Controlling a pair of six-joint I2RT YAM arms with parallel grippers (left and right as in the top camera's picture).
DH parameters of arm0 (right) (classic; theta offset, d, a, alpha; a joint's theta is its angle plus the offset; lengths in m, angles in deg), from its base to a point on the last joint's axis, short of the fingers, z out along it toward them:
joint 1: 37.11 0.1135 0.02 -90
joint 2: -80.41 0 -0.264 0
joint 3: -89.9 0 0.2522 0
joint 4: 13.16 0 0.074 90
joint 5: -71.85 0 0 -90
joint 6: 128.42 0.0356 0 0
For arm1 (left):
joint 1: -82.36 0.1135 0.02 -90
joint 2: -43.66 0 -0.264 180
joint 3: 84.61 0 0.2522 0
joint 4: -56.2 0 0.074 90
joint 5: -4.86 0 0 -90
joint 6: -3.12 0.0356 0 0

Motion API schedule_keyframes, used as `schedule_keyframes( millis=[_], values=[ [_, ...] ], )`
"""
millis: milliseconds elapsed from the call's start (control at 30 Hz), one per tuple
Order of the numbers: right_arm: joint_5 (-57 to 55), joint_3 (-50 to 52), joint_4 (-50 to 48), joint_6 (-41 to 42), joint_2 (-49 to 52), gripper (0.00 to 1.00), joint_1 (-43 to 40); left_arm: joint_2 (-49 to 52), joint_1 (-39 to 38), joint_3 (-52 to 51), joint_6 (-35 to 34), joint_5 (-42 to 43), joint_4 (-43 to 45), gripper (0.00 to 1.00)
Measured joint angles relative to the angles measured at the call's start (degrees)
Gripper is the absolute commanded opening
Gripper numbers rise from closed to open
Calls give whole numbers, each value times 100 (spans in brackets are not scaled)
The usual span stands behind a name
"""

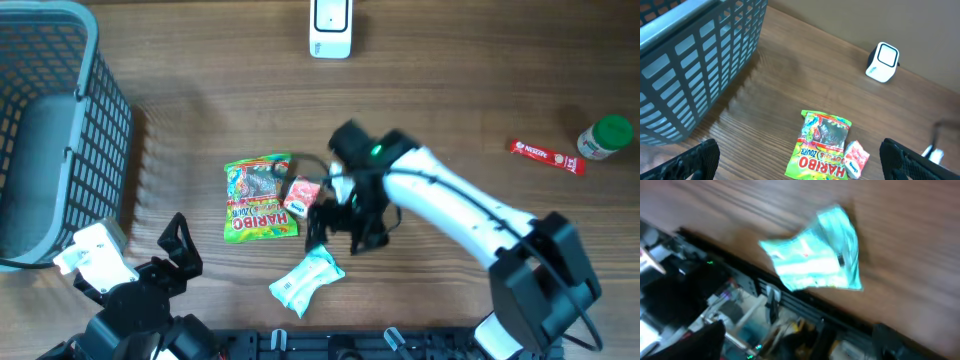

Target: Scan the item barcode

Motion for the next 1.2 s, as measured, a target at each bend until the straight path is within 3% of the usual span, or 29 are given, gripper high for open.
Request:
schedule_keyframes(
  millis=[33, 100, 367, 700, 967, 1200],
  values=[
    [-2, 223, -232, 498, 0, 80, 162, 0, 0, 0, 0, 2, 2, 100],
    [0, 645, -605, 1449, 0, 92, 463, 0, 0, 0, 0, 2, 2, 100],
    [39, 1228, -1150, 4100, 0, 97, 852, 0, 0, 0, 0, 0, 0, 100],
    [1097, 1233, -1884, 5281, 0, 100, 852, 0, 0, 0, 0, 0, 0, 100],
    [1316, 1237, -3324, 6306, 0, 100, 852, 0, -2, 0, 0, 2, 0, 100],
    [428, 1239, -2481, 7331, 2, 99, 852, 0, -2, 0, -2, 0, -2, 100]
  ],
)
